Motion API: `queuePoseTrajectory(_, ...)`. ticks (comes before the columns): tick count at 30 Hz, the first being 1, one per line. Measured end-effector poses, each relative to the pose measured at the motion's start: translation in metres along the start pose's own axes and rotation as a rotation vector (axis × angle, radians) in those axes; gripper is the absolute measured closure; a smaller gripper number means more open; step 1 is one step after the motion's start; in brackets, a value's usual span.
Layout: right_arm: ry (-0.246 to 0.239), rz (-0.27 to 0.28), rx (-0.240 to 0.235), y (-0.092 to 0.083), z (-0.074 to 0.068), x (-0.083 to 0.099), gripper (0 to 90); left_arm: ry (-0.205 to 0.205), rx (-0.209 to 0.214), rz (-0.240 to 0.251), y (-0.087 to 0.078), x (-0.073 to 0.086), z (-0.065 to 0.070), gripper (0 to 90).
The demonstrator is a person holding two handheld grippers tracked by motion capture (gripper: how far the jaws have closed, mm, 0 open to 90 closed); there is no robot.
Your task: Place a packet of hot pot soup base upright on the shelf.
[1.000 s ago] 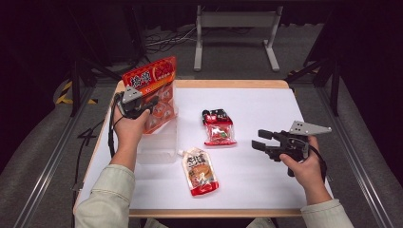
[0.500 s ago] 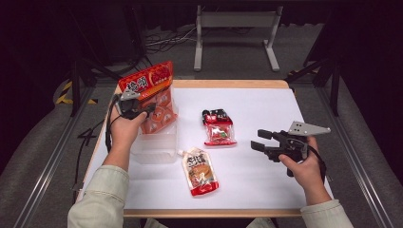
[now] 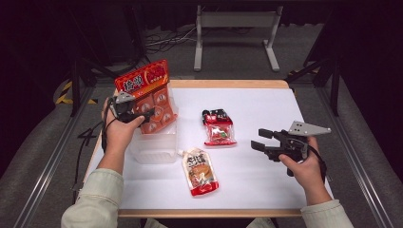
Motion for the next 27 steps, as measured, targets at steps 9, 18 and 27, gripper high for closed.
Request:
queuePoseTrajectory(9,-0.004,-0.004,0.012,0.001,-0.001,0.000,36.1,0.001,-0.054,0.009,-0.025,0.011,0.000,5.3)
queuePoseTrajectory(18,-0.008,-0.012,0.034,0.001,0.000,0.000,35.7,0.002,-0.077,0.067,-0.063,0.030,0.012,5.8)
queuePoseTrajectory(27,-0.002,-0.018,0.058,-0.003,0.004,0.003,35.6,0.056,0.056,0.111,-0.091,0.055,0.042,8.7)
Point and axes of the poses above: each handheld gripper's, and its own axes: y roughly forward along the jaws, x roughly out of its underside, z roughly to its right, the point moved 3 cm from there along y, roughly forward along the jaws, and after that the axes turned 13 degrees about -z, right-handed, at the moved point
